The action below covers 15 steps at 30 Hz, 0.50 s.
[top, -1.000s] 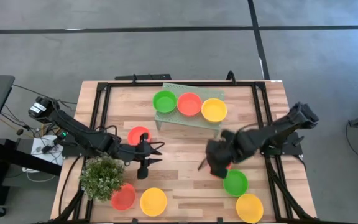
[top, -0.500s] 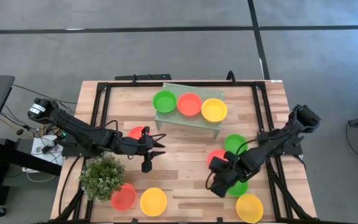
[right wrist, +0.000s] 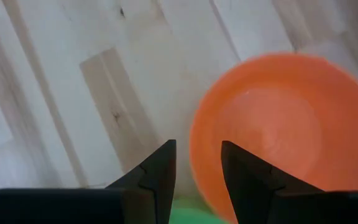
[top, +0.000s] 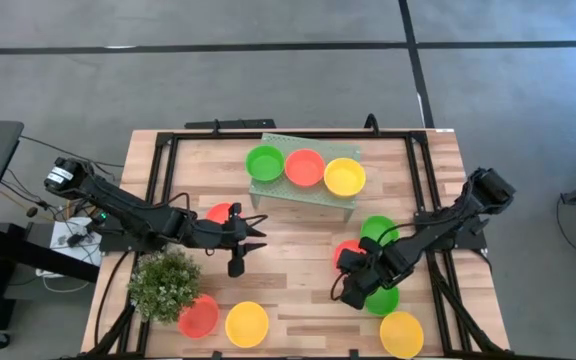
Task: Pick & Place Mini bowls
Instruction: Stack the orange bowl on top of the orange bowl on the shelf
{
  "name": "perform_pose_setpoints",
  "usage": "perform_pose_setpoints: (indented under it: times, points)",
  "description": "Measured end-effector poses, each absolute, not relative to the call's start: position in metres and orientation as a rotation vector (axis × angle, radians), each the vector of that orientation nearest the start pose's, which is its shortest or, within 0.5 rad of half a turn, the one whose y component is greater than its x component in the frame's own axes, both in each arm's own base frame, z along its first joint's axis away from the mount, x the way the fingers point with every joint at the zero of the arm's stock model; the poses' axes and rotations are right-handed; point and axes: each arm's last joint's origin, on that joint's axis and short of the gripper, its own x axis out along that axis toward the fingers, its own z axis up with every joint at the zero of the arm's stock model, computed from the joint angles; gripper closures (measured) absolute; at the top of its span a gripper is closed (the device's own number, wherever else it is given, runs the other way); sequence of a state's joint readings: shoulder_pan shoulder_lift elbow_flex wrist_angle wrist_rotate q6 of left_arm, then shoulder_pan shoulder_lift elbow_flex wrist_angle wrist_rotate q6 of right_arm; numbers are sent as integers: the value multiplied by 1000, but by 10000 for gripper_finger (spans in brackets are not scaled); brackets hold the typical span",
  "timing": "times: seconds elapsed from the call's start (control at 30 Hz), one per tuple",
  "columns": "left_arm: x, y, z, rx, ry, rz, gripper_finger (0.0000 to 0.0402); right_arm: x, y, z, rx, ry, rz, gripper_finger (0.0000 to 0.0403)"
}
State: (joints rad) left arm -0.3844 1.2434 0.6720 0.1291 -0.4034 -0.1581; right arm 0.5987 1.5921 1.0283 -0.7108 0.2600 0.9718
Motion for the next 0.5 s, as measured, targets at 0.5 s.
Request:
perform_pose_setpoints:
  times: [0.5]
  points:
    - [244,-87,231,10,402,49,289,245,146,169,327,1143,-245,280]
